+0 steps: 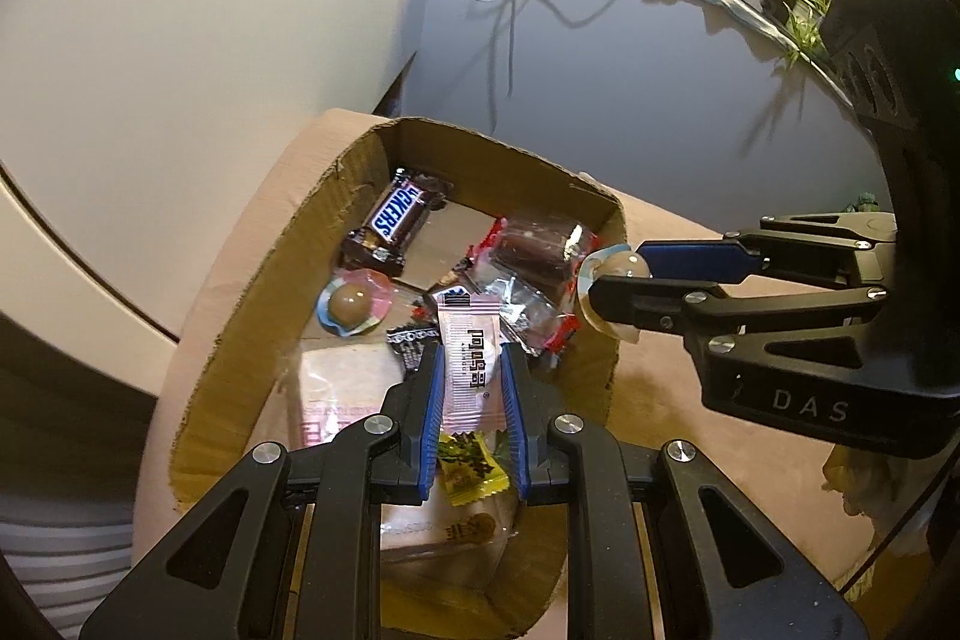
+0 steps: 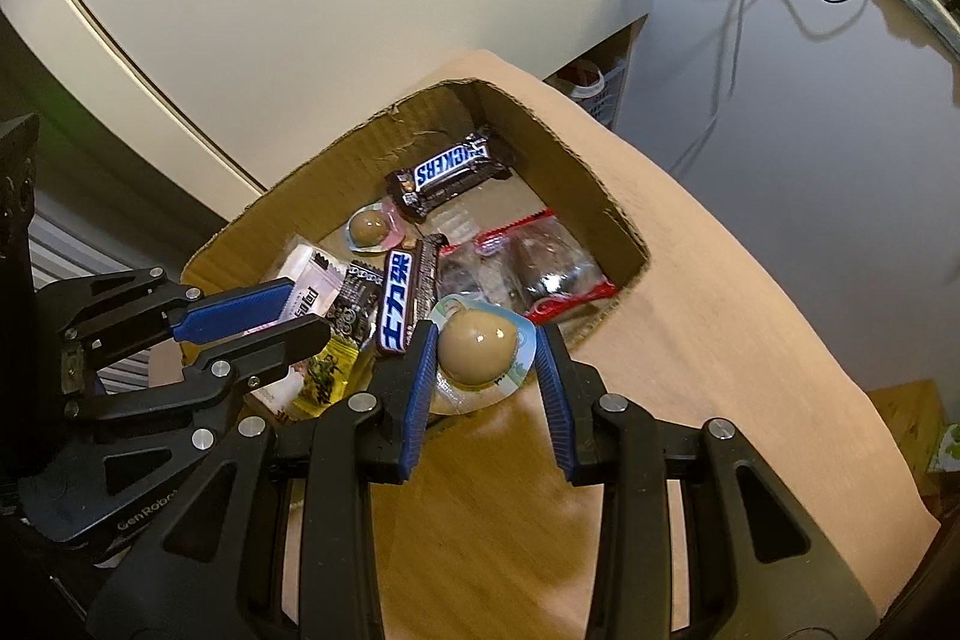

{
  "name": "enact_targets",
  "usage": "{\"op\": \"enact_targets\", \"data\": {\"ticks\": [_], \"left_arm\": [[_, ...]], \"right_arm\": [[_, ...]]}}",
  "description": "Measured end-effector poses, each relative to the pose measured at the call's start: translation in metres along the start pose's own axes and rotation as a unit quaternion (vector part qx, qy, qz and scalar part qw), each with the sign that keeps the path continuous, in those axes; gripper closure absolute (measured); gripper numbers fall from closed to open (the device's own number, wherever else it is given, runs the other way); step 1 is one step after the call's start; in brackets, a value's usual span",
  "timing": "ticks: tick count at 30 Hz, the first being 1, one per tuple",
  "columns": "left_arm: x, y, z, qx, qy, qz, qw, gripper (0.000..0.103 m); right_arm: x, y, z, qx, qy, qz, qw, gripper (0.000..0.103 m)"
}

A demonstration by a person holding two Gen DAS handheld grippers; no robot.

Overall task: Organize snacks
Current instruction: 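Carry white packet and chocolate egg into the box with both grippers, then open both grippers to drop the snacks and pull back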

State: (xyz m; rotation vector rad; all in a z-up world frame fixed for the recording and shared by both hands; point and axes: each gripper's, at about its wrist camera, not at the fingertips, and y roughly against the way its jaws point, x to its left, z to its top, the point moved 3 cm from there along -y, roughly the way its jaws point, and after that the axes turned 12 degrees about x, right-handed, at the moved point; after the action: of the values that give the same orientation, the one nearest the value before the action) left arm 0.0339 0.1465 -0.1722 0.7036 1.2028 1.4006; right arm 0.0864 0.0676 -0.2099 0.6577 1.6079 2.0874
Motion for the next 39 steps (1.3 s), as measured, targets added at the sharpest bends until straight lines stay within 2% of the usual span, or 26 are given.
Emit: {"op": "enact_targets", "data": {"ticks": [27, 32, 36, 39], "left_arm": [[0.026, 0.013, -0.003, -0.014, 0.034, 0.015, 0.9992, 0.085], [0.029, 0.014, -0.003, -0.014, 0.037, 0.016, 0.9991, 0.080], [0.030, 0.015, -0.004, -0.015, 0.037, 0.018, 0.9990, 0.075], [0.031, 0.016, -0.005, -0.016, 0.037, 0.020, 0.9990, 0.074]], "right_arm": [[0.018, 0.001, 0.011, -0.011, 0.020, 0.003, 1.000, 0.068], [0.021, 0.002, 0.012, -0.011, 0.023, 0.000, 1.000, 0.067], [0.021, 0.005, 0.011, -0.018, 0.024, -0.004, 1.000, 0.048], [0.021, 0.006, 0.010, -0.020, 0.023, -0.005, 1.000, 0.047]]}}
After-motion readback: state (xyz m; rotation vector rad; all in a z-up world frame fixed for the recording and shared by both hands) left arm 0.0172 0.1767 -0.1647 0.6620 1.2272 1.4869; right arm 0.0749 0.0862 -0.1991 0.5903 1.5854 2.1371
